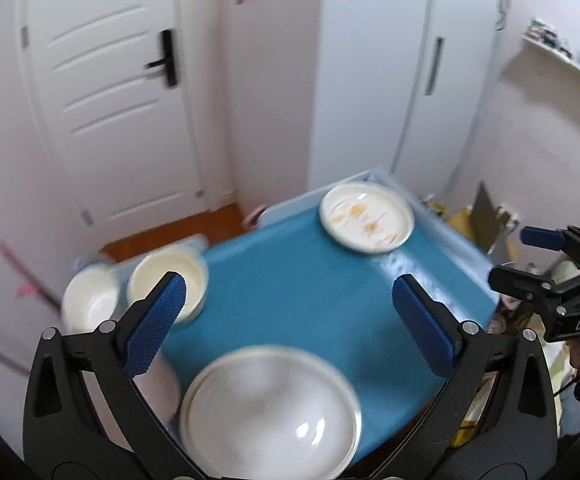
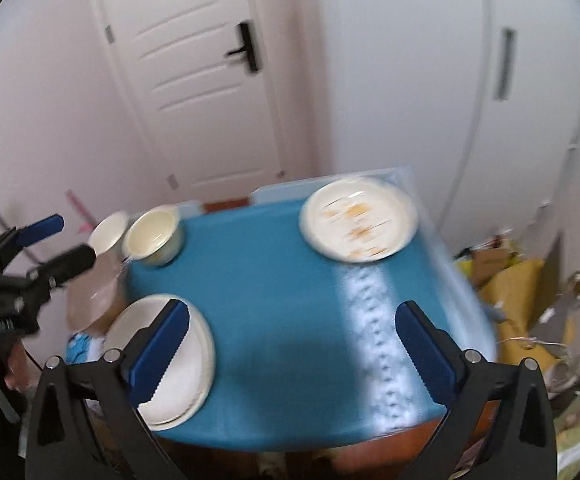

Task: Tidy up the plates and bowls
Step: 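Open both grippers and move them to the small white duck plate, then grasp the rim of the small duck plate with both grippers, then carry the small duck plate with both grippers, lower onto the stack, open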

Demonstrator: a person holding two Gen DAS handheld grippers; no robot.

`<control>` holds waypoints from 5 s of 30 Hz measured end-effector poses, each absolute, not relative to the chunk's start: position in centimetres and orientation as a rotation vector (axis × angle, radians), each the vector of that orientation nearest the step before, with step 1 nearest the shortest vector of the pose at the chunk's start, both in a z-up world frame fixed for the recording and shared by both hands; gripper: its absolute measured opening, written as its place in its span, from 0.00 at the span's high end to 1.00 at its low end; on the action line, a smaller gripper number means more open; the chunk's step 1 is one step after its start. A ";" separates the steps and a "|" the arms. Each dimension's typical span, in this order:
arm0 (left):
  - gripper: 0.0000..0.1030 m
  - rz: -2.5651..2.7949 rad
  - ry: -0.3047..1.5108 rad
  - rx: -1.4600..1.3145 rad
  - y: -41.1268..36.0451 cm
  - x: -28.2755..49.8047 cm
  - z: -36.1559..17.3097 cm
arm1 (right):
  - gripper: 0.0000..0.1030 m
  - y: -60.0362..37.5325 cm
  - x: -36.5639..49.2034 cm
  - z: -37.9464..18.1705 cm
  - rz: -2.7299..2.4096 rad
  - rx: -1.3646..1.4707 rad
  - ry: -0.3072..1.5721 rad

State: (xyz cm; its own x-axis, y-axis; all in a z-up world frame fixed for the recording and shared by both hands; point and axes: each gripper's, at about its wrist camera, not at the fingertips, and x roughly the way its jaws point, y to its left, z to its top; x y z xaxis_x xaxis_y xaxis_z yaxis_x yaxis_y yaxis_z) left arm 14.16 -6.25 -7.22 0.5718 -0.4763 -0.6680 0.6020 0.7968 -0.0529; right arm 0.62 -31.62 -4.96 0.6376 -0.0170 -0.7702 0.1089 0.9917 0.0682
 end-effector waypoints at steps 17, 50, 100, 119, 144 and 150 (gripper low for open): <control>0.05 -0.812 0.995 0.246 -24.6 29.1 -16.6 | 0.13 -44.7 7.3 -11.9 -0.226 0.462 0.913; 0.81 -0.762 1.193 0.221 -30.2 36.8 -29.6 | 0.86 -49.4 16.3 -23.4 -0.181 0.658 1.001; 0.81 -0.415 0.963 -0.051 -1.4 10.5 -13.3 | 0.86 -29.4 1.0 -10.1 0.240 0.340 0.942; 0.81 -0.185 1.118 -0.210 5.5 9.5 -26.8 | 0.86 -22.2 4.8 -20.5 0.425 0.116 1.074; 0.81 -0.027 1.102 0.080 2.4 9.1 -27.2 | 0.86 -20.8 5.3 -20.7 0.474 -0.050 1.091; 0.81 0.012 1.081 0.152 1.8 8.5 -27.1 | 0.86 -20.5 5.3 -21.0 0.490 -0.099 1.089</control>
State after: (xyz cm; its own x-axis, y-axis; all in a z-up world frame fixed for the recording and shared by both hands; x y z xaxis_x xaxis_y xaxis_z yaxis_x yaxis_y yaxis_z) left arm 8.49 1.77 -27.11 0.4715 0.0842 -0.8779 0.0645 0.9895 0.1295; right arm 5.26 -20.53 -21.02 0.3685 0.3334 -0.8678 -0.4290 0.8891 0.1595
